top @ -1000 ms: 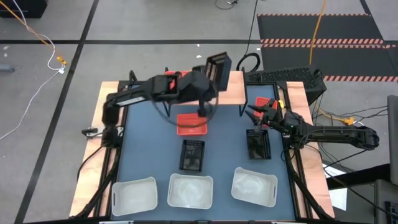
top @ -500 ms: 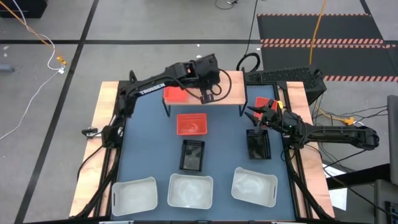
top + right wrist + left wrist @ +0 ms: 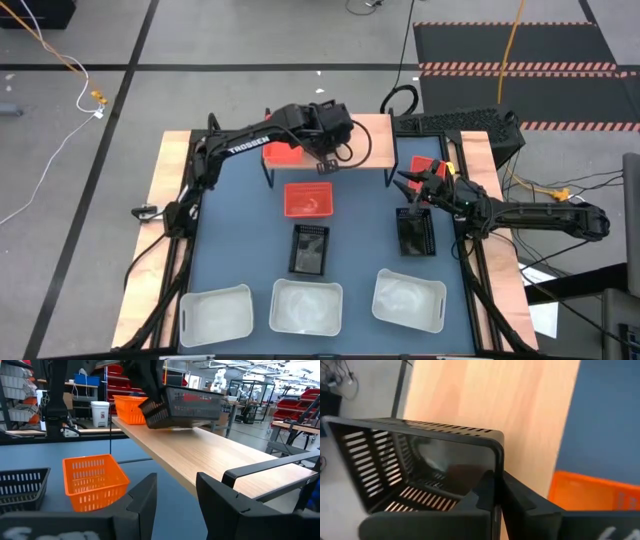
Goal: Stack baskets on shelf by color
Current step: Put the left black bin on the shelf, then put the left gray bin on the shelf
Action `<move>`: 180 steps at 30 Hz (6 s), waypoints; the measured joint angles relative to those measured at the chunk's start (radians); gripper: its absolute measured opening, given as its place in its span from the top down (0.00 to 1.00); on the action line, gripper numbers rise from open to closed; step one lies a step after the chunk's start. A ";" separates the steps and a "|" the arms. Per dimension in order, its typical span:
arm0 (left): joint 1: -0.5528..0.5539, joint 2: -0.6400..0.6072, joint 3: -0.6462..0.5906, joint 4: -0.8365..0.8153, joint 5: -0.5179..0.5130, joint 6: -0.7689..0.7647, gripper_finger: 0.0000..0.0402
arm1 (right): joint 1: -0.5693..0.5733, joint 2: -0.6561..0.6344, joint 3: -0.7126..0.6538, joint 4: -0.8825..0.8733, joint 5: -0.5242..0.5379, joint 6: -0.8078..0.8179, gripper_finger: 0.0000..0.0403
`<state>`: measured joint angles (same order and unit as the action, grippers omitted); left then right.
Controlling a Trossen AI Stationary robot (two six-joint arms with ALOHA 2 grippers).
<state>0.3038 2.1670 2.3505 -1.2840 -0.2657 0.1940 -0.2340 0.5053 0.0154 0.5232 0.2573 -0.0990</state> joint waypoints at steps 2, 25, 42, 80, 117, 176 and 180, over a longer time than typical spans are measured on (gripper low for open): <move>-0.006 0.000 0.000 -0.019 0.000 -0.020 0.93 | 0.000 0.000 0.000 0.000 0.000 0.004 0.67; -0.038 0.000 0.000 -0.060 0.091 -0.090 0.90 | 0.000 0.000 0.000 -0.011 -0.001 0.061 0.67; -0.043 -0.020 -0.003 -0.099 0.069 -0.079 0.49 | 0.000 0.000 0.000 -0.050 -0.002 0.088 0.67; -0.733 -0.415 -0.695 -0.279 0.110 -1.468 0.43 | 0.027 0.016 0.053 0.200 -0.165 0.293 0.66; -0.953 -0.432 -0.905 0.237 0.285 -2.336 0.43 | 0.011 0.008 0.056 0.387 -0.123 0.026 0.66; -0.738 -0.525 -0.434 -0.023 0.049 -1.430 0.99 | 0.011 0.057 0.056 0.289 -0.127 0.008 0.73; -0.601 -0.525 -0.341 0.048 0.039 -1.005 0.99 | 0.011 0.057 0.056 0.326 -0.127 0.006 0.73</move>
<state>-0.2976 1.6421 2.0097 -1.2356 -0.2266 -0.8109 -0.2230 0.5621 0.0713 0.8492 0.1303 -0.0925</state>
